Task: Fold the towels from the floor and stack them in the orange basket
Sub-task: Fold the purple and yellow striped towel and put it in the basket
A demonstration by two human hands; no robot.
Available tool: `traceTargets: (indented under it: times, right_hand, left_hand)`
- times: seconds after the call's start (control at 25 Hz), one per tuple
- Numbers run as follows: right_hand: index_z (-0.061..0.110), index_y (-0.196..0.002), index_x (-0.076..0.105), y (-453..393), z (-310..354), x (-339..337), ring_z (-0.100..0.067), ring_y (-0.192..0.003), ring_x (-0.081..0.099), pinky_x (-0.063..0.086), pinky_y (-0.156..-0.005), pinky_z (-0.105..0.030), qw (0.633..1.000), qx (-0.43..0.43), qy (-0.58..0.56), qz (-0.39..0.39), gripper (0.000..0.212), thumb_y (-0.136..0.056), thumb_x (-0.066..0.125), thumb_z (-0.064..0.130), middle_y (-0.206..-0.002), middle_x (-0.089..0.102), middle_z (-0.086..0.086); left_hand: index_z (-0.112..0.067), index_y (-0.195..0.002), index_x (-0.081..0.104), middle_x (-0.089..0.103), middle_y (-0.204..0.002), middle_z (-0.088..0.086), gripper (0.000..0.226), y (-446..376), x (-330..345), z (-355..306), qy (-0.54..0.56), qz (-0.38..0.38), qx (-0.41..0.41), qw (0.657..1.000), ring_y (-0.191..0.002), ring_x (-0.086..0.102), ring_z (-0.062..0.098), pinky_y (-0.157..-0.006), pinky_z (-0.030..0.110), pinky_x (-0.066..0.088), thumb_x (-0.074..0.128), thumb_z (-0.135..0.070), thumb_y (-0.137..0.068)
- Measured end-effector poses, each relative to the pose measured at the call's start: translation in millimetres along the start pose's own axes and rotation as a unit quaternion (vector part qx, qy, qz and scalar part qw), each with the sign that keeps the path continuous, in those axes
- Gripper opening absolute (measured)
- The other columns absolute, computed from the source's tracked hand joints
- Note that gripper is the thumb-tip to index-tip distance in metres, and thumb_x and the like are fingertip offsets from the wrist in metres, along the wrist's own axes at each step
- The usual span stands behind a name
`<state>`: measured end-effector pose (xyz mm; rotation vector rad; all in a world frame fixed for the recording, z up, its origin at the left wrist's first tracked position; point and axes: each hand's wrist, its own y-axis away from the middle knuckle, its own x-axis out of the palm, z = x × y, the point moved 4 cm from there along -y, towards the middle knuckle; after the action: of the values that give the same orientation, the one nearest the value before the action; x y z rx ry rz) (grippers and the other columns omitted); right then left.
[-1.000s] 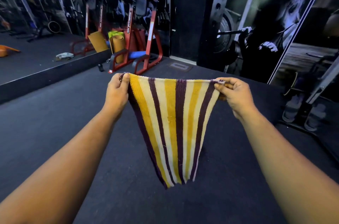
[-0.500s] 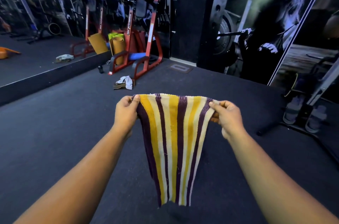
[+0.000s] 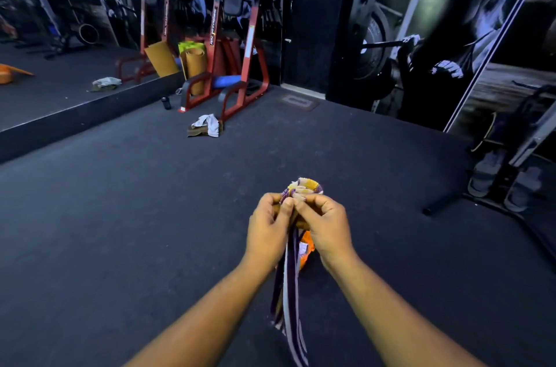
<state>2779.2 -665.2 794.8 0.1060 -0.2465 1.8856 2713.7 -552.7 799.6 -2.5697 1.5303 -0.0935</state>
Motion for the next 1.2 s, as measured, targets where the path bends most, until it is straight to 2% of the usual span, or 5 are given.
traceTargets:
  times: [0.2, 0.44, 0.68, 1.04, 1.2]
  right_hand:
    - [0.005, -0.115, 0.077, -4.9, 10.2, -10.4, -0.009, -0.114, 0.065, 0.048, -0.101, -0.031, 0.992, -0.003, 0.051, 0.114, 0.041, -0.100, 0.042, 0.023, -0.122, 0.073, -0.002]
    - [0.032, -0.151, 0.041, -28.4, 11.1, -49.0, -0.005, -0.125, 0.058, 0.049, -0.107, -0.033, 0.988, 0.033, 0.136, 0.073, 0.081, -0.081, 0.079, 0.044, -0.140, 0.057, 0.007]
    - [0.016, -0.092, 0.076, -55.9, 60.2, -52.5, -0.011, -0.078, 0.067, 0.056, -0.074, -0.039, 0.974, -0.087, 0.200, 0.066, 0.004, -0.091, 0.076, 0.019, -0.085, 0.076, -0.003]
    - [0.012, -0.129, 0.054, -52.9, 64.2, -36.8, -0.019, -0.097, 0.070, 0.058, -0.080, -0.034, 0.992, -0.049, 0.003, 0.120, 0.051, -0.083, 0.076, 0.016, -0.112, 0.072, -0.009]
    - [0.011, -0.128, 0.061, -22.9, -3.7, -28.8, -0.008, -0.112, 0.069, 0.056, -0.098, -0.040, 0.959, 0.026, 0.179, 0.218, 0.046, -0.086, 0.077, -0.001, -0.119, 0.073, 0.001]
  left_hand:
    - [-0.016, -0.106, 0.063, 0.078, -0.097, 0.001, 0.025, -10.8, -10.6, -0.6, -0.047, 0.031, 0.020, 0.998, -0.094, 0.074, 0.015, -0.086, 0.040, 0.059, 0.079, -0.012, -0.087]
    - [0.000, -0.105, 0.068, 0.075, -0.099, 0.013, 0.009, -41.9, -22.2, -41.8, -0.022, 0.108, 0.031, 0.993, -0.092, 0.067, 0.013, -0.086, 0.031, 0.056, 0.064, 0.000, -0.097]
    - [-0.002, -0.114, 0.072, 0.075, -0.109, 0.021, 0.018, -72.2, -47.3, -67.3, -0.046, 0.103, 0.043, 0.993, -0.096, 0.069, 0.018, -0.096, 0.050, 0.055, 0.065, -0.009, -0.099]
    - [-0.005, -0.117, 0.069, 0.078, -0.102, 0.007, 0.020, -81.6, -42.2, -94.5, 0.012, 0.074, 0.056, 0.996, -0.094, 0.073, 0.017, -0.087, 0.032, 0.059, 0.063, -0.015, -0.101]
    - [-0.001, -0.117, 0.066, 0.076, -0.097, 0.009, 0.020, -87.8, -30.4, -128.1, 0.082, 0.090, 0.051, 0.991, -0.085, 0.073, 0.015, -0.078, 0.027, 0.061, 0.059, -0.012, -0.103]
